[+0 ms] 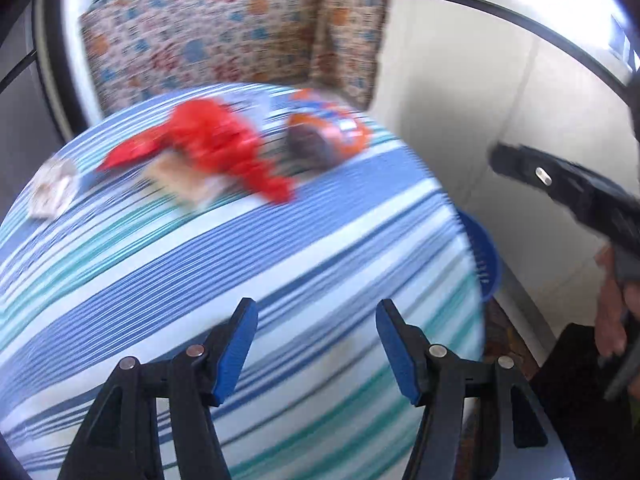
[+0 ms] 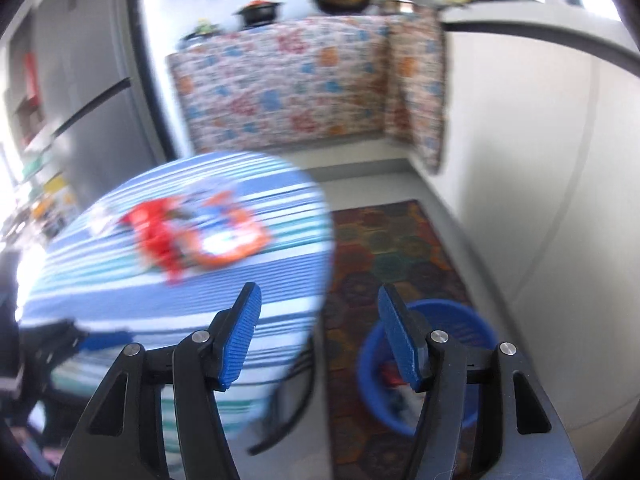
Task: Collect trash
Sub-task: 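Move both tools back over the table toward the red bag and orange can, then grasp the orange can with the right tool while the left tool grasps the wrapped snack bar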
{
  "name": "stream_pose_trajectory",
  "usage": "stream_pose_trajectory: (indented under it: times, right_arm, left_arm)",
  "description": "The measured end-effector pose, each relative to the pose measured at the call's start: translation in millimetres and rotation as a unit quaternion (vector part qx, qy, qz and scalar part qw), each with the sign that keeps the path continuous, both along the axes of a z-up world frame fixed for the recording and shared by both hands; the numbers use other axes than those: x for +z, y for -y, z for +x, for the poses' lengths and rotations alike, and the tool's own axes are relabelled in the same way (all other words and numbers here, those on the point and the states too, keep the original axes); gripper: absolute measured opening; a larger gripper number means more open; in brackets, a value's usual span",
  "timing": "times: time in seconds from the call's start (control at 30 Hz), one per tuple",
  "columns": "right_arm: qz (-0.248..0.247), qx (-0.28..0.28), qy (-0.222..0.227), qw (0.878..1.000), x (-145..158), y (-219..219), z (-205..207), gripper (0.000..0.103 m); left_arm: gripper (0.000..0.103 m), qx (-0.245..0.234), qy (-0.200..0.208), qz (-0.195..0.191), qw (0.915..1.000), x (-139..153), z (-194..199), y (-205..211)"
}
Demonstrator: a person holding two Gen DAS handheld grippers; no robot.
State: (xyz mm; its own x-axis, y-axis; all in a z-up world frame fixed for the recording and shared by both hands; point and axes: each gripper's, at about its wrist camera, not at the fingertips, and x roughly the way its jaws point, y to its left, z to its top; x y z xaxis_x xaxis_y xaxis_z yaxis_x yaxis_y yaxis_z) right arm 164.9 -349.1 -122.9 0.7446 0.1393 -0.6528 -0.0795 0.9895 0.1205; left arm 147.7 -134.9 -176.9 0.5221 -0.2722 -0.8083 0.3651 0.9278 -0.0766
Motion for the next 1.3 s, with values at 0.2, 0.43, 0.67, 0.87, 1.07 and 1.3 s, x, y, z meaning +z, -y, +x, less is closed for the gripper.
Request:
stream_pose_trajectory:
  times: [0.2,0.43,0.67,0.87,1.07,1.3]
  right_arm:
    - [-0.013,0.095,-0.016,0.995,-24,-90,-4,0.064]
    - [-0.045,0.127,-0.027,0.991,-46,-123,1,0.064]
    - [-0.035,0.113,-0.029,0.993,-45,-111,3,0.064]
    - [-0.031,0.106,-0.029,0.993,-43,-104,2,0.064]
    - [-0.031,0.094,-0.047,0.994,-50,-97,10,0.065]
    - [-0.027,0.096,-0.071,0.992,-63,-98,18,0.065]
  left_arm:
    - [0.063,0.07,-0.002,-0.029,0.9971,-4,26,-53]
    - [0.063,0.088,-0.001,-0.046,0.9951,-7,72,-59]
    - [0.063,0.104,0.016,-0.016,0.9943,-13,109,-44]
    - [0.063,0.135,0.014,-0.012,0.9907,-15,115,-74]
    - [0.063,0.136,0.023,0.025,0.9901,-18,96,-109]
    - [0.064,0.079,0.008,-0.077,0.9939,-8,102,-109]
